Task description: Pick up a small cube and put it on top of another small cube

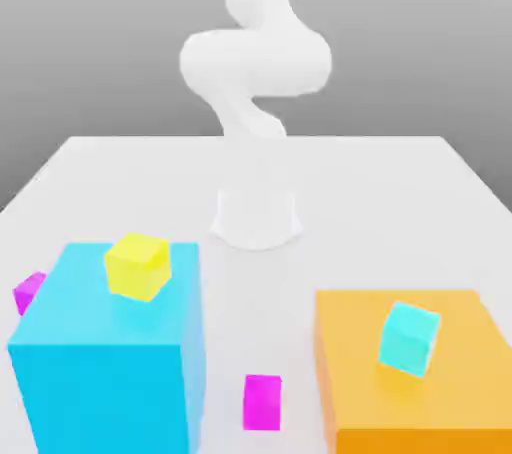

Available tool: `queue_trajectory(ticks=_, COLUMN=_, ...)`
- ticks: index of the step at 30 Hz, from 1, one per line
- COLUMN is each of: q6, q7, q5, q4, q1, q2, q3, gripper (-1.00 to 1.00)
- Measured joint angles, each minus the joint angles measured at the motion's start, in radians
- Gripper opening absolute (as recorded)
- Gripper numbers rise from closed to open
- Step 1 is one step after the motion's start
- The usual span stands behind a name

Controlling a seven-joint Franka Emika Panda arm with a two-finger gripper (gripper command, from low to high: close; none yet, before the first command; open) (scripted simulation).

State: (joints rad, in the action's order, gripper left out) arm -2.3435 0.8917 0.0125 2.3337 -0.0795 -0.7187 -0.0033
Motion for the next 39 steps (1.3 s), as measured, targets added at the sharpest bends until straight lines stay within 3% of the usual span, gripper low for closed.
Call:
queue_trajectory(ticks=10, q6=-0.177, q7=0.375, q5=0.055, q4=0.137, q1=-0.291, q2=0.327, q3=-0.056, gripper=0.0)
queue_trajectory(ticks=18, q6=-0.317, q7=0.641, q5=0.059, q4=0.244, q1=-0.463, q2=0.584, q3=-0.163, gripper=0.0)
queue_trajectory(ticks=25, q6=-0.442, q7=0.771, q5=-0.074, q4=0.335, q1=-0.621, q2=0.815, q3=-0.23, gripper=0.0)
queue_trajectory(ticks=31, q6=-0.605, q7=0.695, q5=-0.213, q4=0.309, q1=-0.712, q2=1.03, q3=-0.123, gripper=0.0)
queue_trajectory(ticks=32, q6=-0.623, q7=0.689, q5=-0.222, q4=0.305, q1=-0.724, q2=1.052, q3=-0.11, gripper=-1.0)
queue_trajectory(ticks=39, q6=-0.624, q7=0.691, q5=-0.22, q4=0.305, q1=-0.726, q2=1.051, q3=-0.108, gripper=-1.0)
